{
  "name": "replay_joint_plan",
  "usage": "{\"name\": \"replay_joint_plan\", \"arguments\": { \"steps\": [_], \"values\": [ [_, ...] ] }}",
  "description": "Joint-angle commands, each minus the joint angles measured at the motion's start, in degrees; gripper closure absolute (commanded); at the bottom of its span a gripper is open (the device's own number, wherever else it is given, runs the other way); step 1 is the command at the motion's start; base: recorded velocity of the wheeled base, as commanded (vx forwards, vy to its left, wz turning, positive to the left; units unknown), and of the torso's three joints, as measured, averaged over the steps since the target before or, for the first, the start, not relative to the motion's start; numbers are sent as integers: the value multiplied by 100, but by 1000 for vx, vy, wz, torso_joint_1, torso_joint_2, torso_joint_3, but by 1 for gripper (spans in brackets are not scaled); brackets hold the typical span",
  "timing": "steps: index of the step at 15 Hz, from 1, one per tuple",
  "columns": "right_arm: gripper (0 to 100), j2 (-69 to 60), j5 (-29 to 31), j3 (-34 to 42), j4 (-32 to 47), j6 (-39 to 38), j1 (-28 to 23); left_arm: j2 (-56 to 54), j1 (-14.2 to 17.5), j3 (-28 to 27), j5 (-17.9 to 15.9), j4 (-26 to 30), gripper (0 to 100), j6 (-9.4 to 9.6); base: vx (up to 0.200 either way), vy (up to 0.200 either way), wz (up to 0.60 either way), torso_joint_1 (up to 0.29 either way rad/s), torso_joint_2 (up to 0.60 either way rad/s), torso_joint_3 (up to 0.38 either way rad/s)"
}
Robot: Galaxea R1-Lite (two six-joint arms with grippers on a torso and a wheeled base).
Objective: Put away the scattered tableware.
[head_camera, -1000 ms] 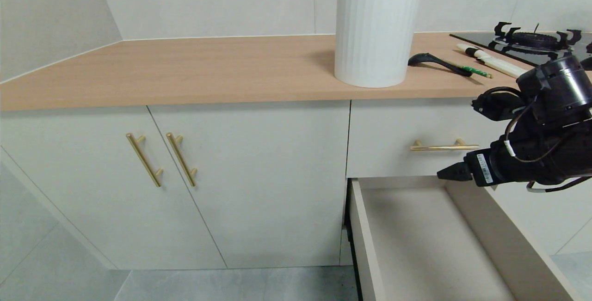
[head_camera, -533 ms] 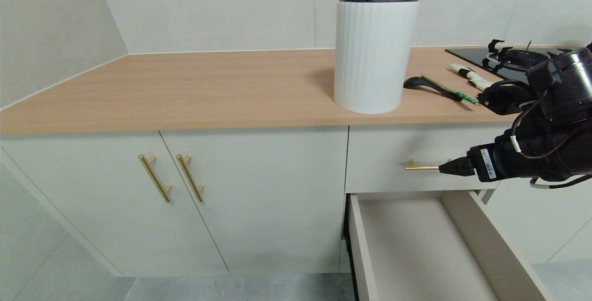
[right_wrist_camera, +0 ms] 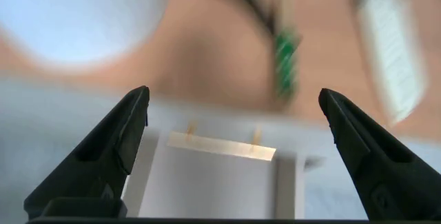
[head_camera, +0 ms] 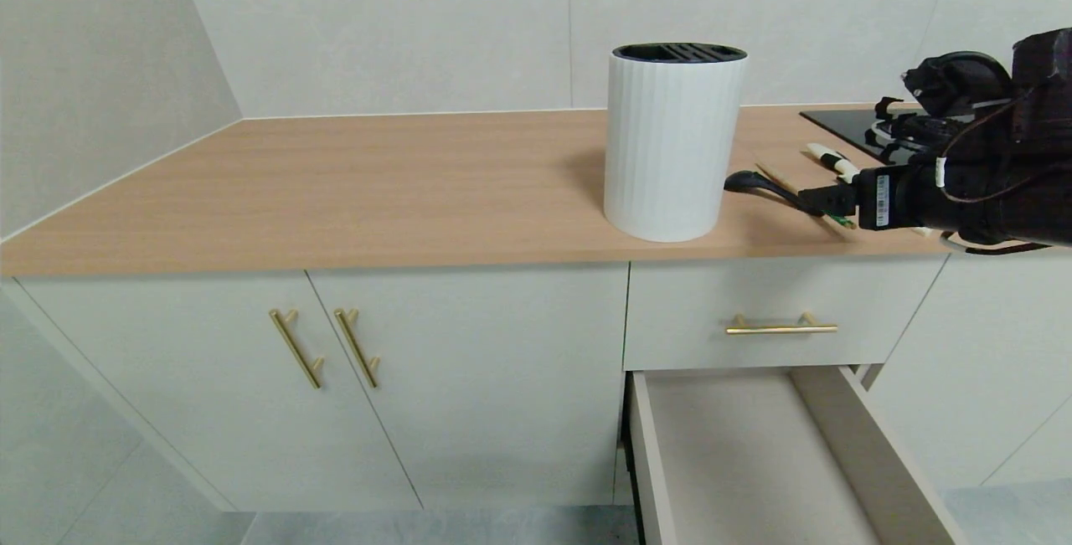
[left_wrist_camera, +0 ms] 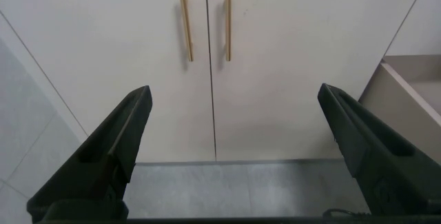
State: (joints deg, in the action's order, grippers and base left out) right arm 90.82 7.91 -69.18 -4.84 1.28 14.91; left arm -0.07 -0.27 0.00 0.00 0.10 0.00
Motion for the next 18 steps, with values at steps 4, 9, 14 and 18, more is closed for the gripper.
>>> {"name": "replay_joint_plan", "arguments": {
  "steps": [4, 9, 14, 18],
  "values": [
    [0, 331, 44, -122, -61, 4, -304, 7, 0, 0, 0, -1, 0, 0, 0, 0, 0, 0, 0, 0],
    [0, 902, 35, -350, -79, -14, -515, 7, 0, 0, 0, -1, 0, 0, 0, 0, 0, 0, 0, 0],
    [0, 1043, 26, -412, -96, -14, -515, 7, 0, 0, 0, -1, 0, 0, 0, 0, 0, 0, 0, 0],
    [0, 1157, 26, -438, -96, -14, -515, 7, 0, 0, 0, -1, 0, 0, 0, 0, 0, 0, 0, 0]
  ]
}}
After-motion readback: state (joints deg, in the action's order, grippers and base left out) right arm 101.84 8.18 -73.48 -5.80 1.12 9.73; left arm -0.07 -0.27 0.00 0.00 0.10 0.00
